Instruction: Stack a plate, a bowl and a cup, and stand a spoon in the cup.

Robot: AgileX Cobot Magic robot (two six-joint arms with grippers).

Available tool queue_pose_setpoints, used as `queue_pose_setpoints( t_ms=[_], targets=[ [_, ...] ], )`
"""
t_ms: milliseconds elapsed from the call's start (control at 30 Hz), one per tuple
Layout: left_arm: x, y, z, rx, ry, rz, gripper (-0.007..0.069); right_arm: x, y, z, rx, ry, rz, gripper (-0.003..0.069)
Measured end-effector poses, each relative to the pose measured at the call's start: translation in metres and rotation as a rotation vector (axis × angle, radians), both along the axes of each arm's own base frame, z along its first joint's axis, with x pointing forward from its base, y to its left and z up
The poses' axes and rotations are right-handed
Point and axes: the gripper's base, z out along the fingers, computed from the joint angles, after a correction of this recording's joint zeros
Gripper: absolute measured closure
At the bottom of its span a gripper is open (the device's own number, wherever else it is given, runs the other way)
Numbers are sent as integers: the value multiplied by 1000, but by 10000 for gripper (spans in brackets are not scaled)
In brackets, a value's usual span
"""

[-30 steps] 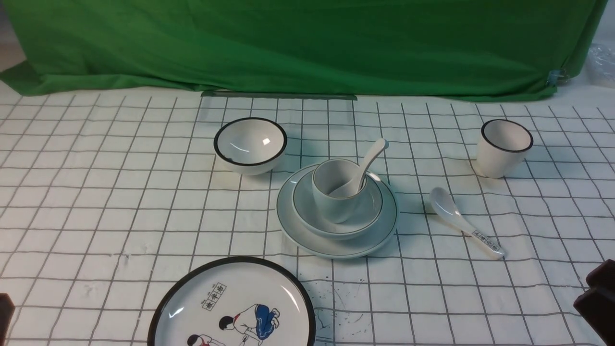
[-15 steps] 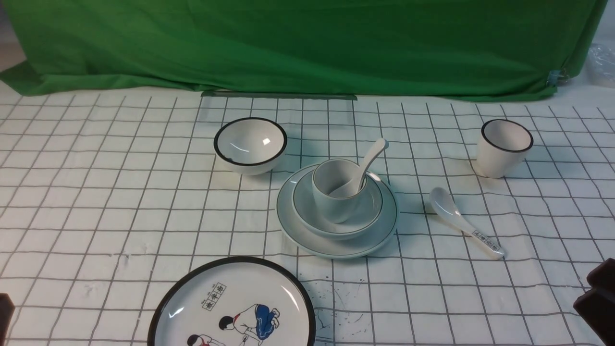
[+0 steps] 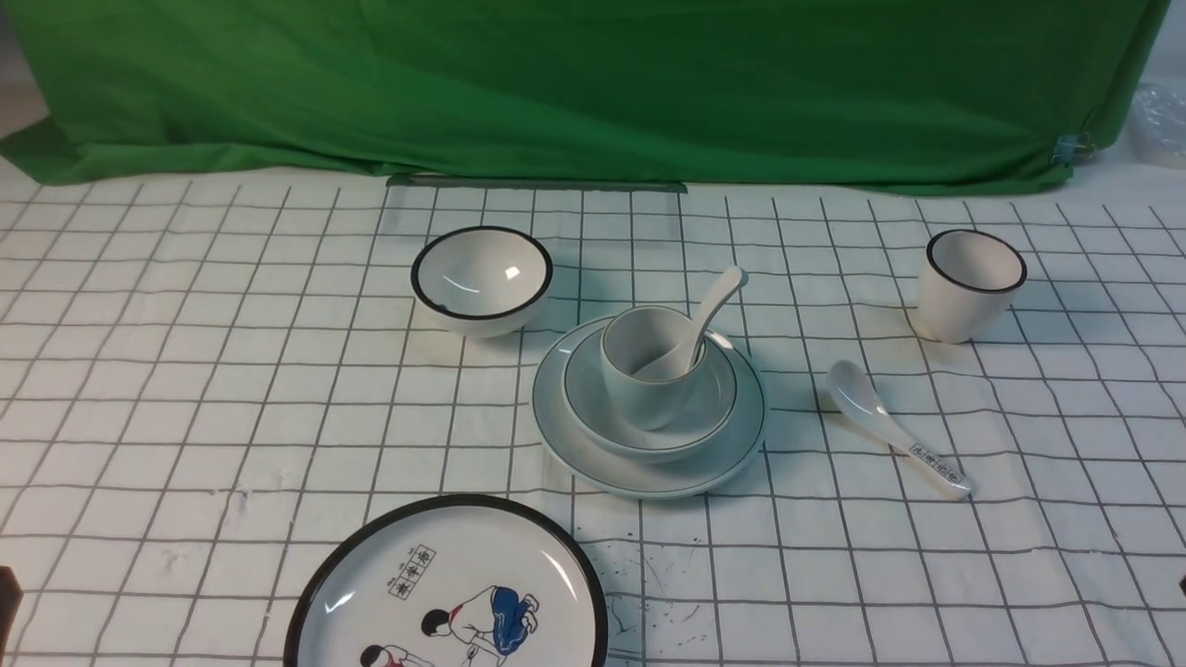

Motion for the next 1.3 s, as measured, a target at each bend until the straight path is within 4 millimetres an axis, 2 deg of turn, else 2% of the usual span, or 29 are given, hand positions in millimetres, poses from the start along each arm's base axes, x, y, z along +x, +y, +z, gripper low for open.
queue_pose_setpoints(
  t_ms=[133, 233, 633, 867, 1300],
  targets=[
    [0, 0, 0, 8, 0, 1, 624, -6, -14, -14, -22, 133, -183, 423],
    [0, 0, 0, 12, 0, 1, 624, -8, -17, -18, -64, 176, -228, 422],
    [0, 1, 0, 28, 0, 2, 624, -8, -16, -19, -92, 183, -215, 422],
    [0, 1, 0, 29, 0, 2, 624, -8, -8, -20, -144, 180, -110, 422],
    [0, 1, 0, 32, 0, 2, 622, -8, -7, -20, -139, 180, -98, 421]
  ],
)
